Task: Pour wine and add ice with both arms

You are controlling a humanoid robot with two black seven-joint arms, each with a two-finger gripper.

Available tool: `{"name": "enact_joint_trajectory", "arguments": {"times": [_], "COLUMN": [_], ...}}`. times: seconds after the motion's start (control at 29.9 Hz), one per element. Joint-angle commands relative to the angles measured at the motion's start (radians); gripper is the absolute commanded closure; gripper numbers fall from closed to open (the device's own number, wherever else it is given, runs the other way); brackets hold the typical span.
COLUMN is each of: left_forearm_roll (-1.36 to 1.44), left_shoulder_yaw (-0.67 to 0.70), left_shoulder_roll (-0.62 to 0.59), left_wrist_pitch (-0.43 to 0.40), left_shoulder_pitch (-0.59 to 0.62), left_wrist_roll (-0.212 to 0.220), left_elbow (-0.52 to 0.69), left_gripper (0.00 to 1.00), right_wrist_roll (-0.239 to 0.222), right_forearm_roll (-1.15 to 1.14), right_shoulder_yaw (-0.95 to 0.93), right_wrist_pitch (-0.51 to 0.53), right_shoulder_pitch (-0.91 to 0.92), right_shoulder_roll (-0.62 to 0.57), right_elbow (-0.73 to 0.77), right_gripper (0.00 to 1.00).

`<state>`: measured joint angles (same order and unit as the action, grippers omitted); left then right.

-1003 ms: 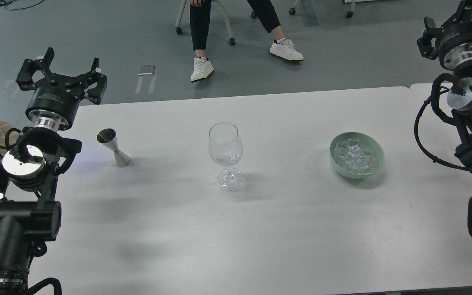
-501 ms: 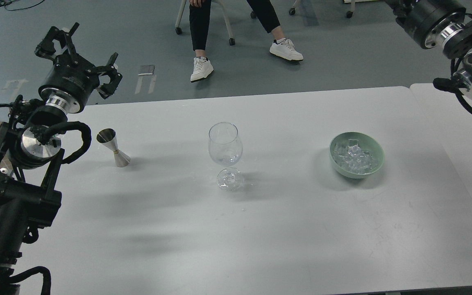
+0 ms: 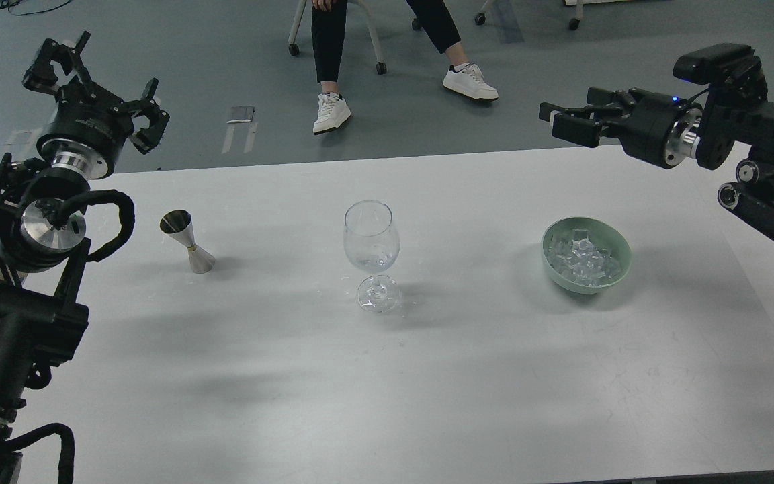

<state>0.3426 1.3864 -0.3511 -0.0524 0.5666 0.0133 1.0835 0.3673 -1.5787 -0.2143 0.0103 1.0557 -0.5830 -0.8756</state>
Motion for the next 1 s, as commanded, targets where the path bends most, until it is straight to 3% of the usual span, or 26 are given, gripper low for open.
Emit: {"name": "enact_joint_trajectory", "arguments": {"times": [0.0, 0.17, 0.43, 0.8, 0.97], "left_forearm_roll": [-0.016, -0.036, -0.033, -0.034, -0.033], "left_shoulder_yaw": [0.016, 0.016, 0.006, 0.002, 0.000], "left_shoulder_roll": [0.000, 0.004, 0.015, 0.020, 0.020], "left_wrist_pitch": [0.008, 0.040, 0.042, 0.040, 0.048], "left_shoulder_pitch": [-0.002, -0.005, -0.028, -0.030, -0.037], "left_wrist_roll": [0.004, 0.008, 0.010, 0.008, 0.004], "left_elbow": [0.003, 0.003, 0.010, 0.012, 0.012], "left_gripper": [0.06, 0.06, 0.05, 0.04, 0.04], "right_wrist_roll": [0.001, -0.011, -0.010, -0.010, -0.010], "right_forearm_roll": [-0.003, -0.023, -0.021, -0.024, -0.027], "right_shoulder_yaw": [0.137, 0.248, 0.280, 0.282, 0.282], "right_wrist_pitch": [-0.004, -0.042, -0.052, -0.052, -0.052], "right_shoulder_pitch": [0.003, 0.001, -0.014, -0.071, -0.089], "right_shoulder_roll": [0.000, 0.006, -0.086, -0.092, -0.084], "right_elbow": [-0.003, 0.040, -0.074, -0.098, -0.094], "right_gripper": [0.01, 0.01, 0.02, 0.02, 0.09]}}
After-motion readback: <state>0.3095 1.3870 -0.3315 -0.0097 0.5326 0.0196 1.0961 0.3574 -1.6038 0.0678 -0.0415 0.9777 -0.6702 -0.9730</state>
